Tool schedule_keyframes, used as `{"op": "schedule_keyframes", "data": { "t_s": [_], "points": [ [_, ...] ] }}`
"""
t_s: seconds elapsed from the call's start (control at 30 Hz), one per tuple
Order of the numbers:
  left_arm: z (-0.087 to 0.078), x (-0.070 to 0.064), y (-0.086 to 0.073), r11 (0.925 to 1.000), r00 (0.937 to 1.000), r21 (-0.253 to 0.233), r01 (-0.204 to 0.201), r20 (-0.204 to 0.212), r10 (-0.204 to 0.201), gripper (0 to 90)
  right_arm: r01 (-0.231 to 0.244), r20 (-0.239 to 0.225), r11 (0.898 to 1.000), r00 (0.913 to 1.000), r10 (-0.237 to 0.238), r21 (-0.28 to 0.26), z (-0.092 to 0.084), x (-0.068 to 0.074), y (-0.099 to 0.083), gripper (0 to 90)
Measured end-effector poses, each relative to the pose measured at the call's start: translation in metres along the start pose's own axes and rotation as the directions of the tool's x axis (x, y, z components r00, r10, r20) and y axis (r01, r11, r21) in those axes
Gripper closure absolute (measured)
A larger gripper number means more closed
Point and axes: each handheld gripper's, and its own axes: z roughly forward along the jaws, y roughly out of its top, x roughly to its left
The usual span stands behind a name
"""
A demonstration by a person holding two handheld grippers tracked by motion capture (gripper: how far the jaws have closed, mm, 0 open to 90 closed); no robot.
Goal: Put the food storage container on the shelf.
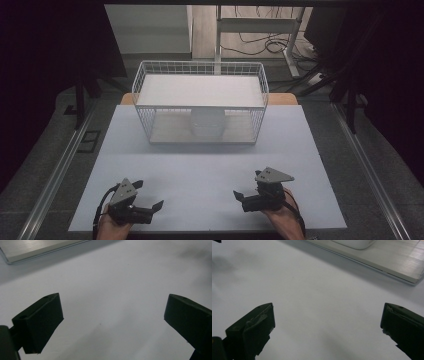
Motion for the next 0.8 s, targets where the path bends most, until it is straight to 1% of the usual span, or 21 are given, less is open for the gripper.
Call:
{"op": "schedule_keyframes", "data": {
  "t_s": [0.53, 0.7, 0.8],
  "points": [
    [-0.019, 0.008, -0.011, 0.9999, 0.9991, 0.009, 0.009, -0.042, -0.008, 1.7, -0.011, 0.030, 1.000, 0.9995, 0.010, 0.012, -0.016, -0.002, -0.012, 0.0],
    [-0.024, 0.011, -0.014, 0.9999, 0.9982, 0.008, 0.011, -0.059, -0.011, 1.7, -0.017, 0.040, 1.000, 0.9991, 0.017, 0.013, -0.022, -0.003, -0.014, 0.0],
    [-0.031, 0.014, -0.016, 0.9999, 0.9970, 0.004, 0.015, -0.076, -0.015, 1.6, -0.023, 0.042, 1.000, 0.9989, 0.022, 0.021, -0.028, -0.004, -0.017, 0.0]
  ]
}}
